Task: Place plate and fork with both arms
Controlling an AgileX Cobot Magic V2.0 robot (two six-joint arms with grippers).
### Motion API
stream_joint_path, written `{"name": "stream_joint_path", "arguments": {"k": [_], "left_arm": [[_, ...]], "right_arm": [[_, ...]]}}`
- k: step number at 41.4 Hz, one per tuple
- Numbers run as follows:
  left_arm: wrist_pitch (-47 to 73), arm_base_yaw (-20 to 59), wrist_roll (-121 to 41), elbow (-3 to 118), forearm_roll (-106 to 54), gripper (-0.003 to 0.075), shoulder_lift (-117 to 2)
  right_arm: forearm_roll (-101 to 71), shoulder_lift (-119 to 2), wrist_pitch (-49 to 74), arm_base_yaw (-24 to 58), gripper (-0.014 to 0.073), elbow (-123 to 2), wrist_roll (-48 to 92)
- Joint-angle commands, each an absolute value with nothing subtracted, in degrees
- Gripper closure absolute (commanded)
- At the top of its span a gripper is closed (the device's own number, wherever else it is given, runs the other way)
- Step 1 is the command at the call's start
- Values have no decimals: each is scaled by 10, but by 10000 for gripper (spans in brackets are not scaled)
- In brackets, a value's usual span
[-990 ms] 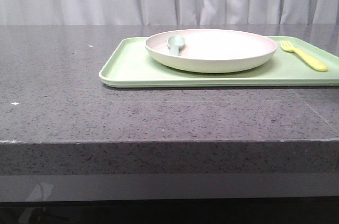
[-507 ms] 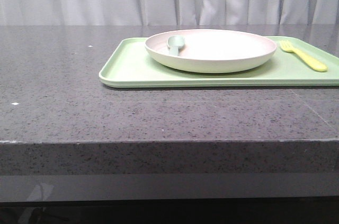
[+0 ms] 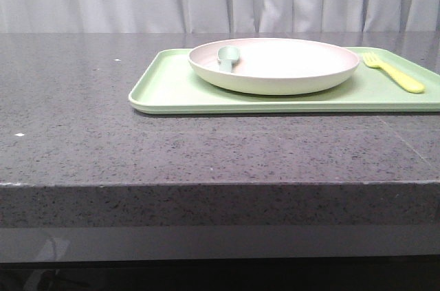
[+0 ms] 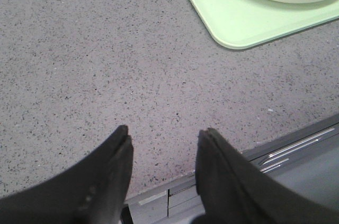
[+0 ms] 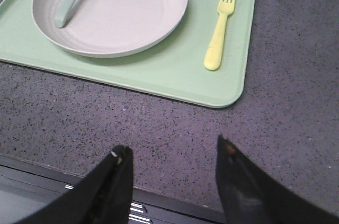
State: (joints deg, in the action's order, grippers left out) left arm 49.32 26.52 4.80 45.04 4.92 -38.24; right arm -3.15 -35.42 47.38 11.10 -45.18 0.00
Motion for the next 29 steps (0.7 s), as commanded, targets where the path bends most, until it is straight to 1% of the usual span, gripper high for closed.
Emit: {"name": "stream_joint_path", "arguments": {"k": [1, 7, 9, 12, 14, 16, 20, 22, 23, 29], "left_arm": [[455, 264, 55, 466, 52, 426, -381], [455, 264, 55, 466, 52, 426, -381], [454, 264, 55, 466, 52, 426, -381], [455, 264, 55, 466, 52, 430, -381], [455, 264, 55, 466, 52, 456, -381], [455, 264, 55, 466, 52, 509, -381], [455, 264, 55, 466, 52, 659, -381], [454, 264, 55, 466, 52, 722, -381], [454, 264, 55, 466, 52, 742, -381], [454, 264, 55, 466, 52, 740, -381]], "right_arm": [[-27, -354, 434, 111, 200, -463, 4], [-27, -354, 434, 111, 211, -463, 4], [-27, -354, 434, 111, 251, -463, 4], [-27, -354, 434, 111, 348, -463, 4], [-27, -354, 434, 111, 428, -463, 4], [-27, -354, 434, 111, 505, -463, 4], [-27, -354, 434, 111, 638, -463, 4], [-27, -354, 434, 111, 677, -463, 4], [-27, -354, 434, 111, 687, -463, 4], [-27, -354, 440, 111, 681, -463, 4]]}}
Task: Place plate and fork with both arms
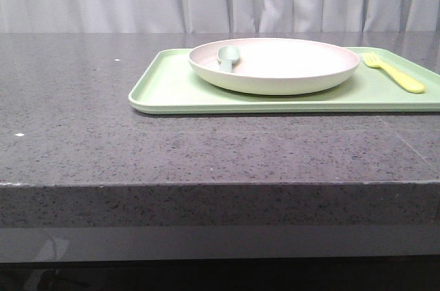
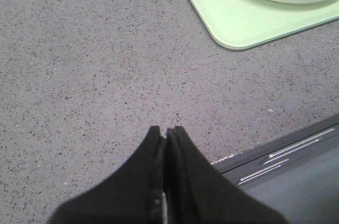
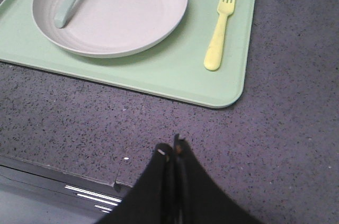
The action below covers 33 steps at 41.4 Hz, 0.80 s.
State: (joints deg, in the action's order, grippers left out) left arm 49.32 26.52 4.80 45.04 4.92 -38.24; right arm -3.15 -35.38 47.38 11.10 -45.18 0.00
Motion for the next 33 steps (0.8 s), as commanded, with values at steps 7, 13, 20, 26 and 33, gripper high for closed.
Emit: {"name": "stream_joint_path", "arguments": {"k": [7, 13, 20, 26, 33], "left_arm": [[454, 264, 55, 466, 52, 740, -381], [454, 264, 55, 466, 52, 740, -381], [433, 265, 55, 449, 46, 740, -363], [378, 226, 55, 395, 43, 741, -315], [312, 156, 55, 308, 43, 741, -229]], "right_arm": [[-27, -354, 444, 111, 681, -463, 4], [-27, -354, 444, 111, 681, -463, 4], [-27, -354, 444, 111, 681, -463, 4], [-27, -354, 445, 111, 681, -463, 4], [-27, -354, 445, 111, 681, -463, 4]]}}
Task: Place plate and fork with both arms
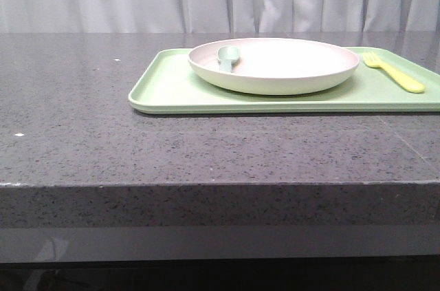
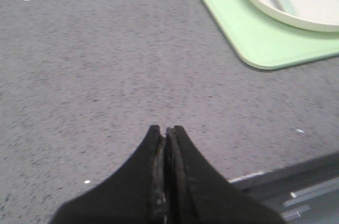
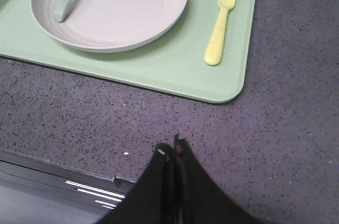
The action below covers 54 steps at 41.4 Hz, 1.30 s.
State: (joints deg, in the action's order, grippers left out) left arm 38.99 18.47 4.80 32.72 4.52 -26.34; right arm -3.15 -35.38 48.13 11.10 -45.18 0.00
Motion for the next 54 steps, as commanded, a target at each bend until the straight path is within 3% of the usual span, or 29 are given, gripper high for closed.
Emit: {"name": "stream_joint_path", "arguments": {"k": [1, 17, 27, 54], "left_arm": [[305, 151, 55, 297, 43, 740, -215], [51, 59, 55, 85, 12, 740, -6], [-60, 57, 55, -9, -22, 741, 17], [-42, 41, 54, -7, 14, 741, 17]], "right_arm": [[-27, -354, 445, 111, 681, -463, 4], [-27, -354, 445, 111, 681, -463, 4], [-27, -354, 446, 111, 681, -463, 4], [-27, -354, 447, 111, 681, -463, 4]]}}
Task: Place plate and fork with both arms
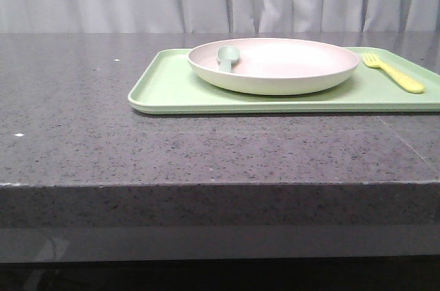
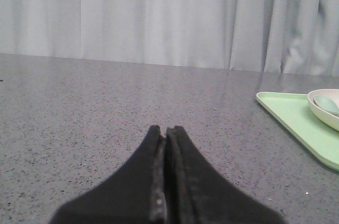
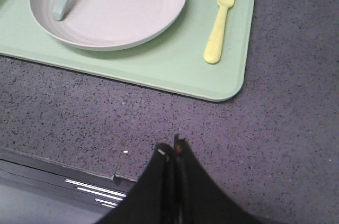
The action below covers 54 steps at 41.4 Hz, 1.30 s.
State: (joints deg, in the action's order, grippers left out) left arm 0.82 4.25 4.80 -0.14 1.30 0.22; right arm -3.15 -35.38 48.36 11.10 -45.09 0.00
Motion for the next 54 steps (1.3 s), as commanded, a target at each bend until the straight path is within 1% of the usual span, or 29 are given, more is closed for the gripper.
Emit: {"name": "stream_joint_path", "arguments": {"k": [1, 33, 41, 45, 54], "left_arm": [[-42, 41, 54, -7, 14, 741, 17], [-42, 41, 54, -7, 14, 741, 17], [-42, 41, 54, -7, 14, 741, 16], [-42, 41, 54, -7, 14, 741, 16], [-42, 41, 54, -7, 14, 741, 16]], "right_arm": [[-27, -354, 447, 111, 681, -463, 4], [-27, -354, 447, 111, 681, -463, 4], [-26, -295, 439, 112, 681, -423, 4], [-6, -239, 383, 98, 681, -362, 4], [-3, -107, 165, 47, 681, -171, 4]]}}
